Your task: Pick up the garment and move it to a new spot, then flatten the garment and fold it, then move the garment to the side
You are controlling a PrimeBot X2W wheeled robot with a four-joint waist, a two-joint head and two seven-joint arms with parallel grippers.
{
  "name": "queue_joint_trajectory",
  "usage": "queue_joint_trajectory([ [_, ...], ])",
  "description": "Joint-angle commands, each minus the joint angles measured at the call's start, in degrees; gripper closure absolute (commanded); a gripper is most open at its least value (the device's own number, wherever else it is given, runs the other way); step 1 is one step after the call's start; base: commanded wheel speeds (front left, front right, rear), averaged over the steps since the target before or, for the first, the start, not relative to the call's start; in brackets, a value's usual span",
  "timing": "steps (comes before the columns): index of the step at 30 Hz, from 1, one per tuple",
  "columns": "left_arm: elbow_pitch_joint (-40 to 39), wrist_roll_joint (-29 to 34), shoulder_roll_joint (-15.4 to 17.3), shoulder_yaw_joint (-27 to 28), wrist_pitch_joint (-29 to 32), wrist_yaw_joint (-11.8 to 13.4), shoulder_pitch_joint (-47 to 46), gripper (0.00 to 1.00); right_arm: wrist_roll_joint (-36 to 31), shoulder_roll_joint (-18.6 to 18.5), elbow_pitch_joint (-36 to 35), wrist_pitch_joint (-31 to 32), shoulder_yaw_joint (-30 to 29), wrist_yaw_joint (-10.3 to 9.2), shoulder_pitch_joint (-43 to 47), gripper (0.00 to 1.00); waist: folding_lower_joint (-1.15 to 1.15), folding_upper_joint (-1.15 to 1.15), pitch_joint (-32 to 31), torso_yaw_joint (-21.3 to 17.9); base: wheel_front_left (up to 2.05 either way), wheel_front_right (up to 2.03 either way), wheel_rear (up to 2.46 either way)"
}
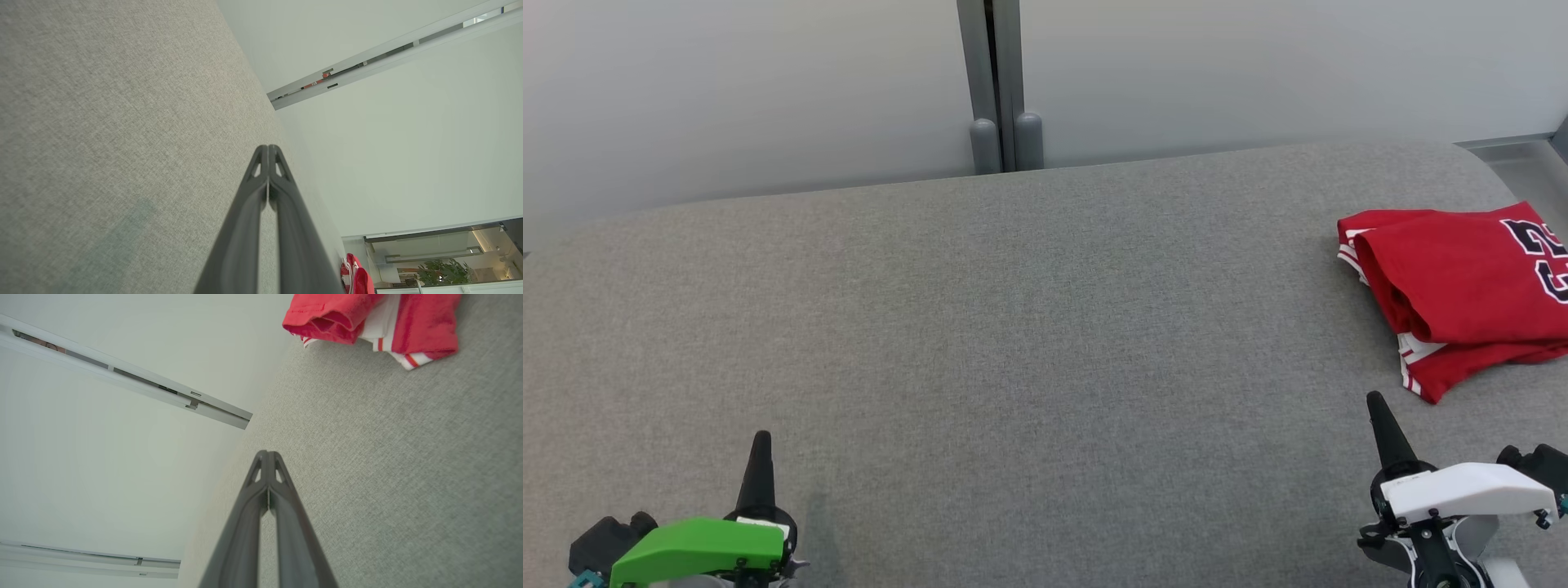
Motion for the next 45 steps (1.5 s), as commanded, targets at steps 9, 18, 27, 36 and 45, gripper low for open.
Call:
queue_joint_trajectory([
  [9,-0.7,-5.4,0.4,1.0,1.6,-0.5,-2.4,1.00,5.9,-0.4,-0.9,1.6,-0.7,-0.03,-1.4,1.00,0.00,0.00,0.0,0.0,0.00,0.00,0.00],
  [18,-0.8,-9.4,0.4,1.7,2.9,-0.8,-3.1,1.00,10.4,-0.4,-1.1,2.8,-1.1,-0.04,-1.6,1.00,0.00,0.00,0.1,0.1,0.00,0.00,0.00],
  [27,-0.8,-13.0,0.4,2.2,3.9,-0.9,-3.8,1.00,14.5,-0.4,-1.3,4.0,-1.4,-0.04,-1.7,1.00,0.00,0.00,0.1,0.1,0.00,0.00,0.00],
  [36,-0.8,-17.2,0.4,2.9,5.2,-1.1,-4.6,1.00,19.2,-0.5,-1.5,5.1,-1.8,-0.05,-2.0,1.00,0.00,0.00,0.1,0.2,0.00,0.00,0.00],
  [45,-0.8,-20.4,0.4,3.4,6.1,-1.3,-5.0,1.00,22.7,-0.5,-1.6,6.1,-2.1,-0.05,-2.1,1.00,0.00,0.00,0.2,0.2,0.00,0.00,0.00],
])
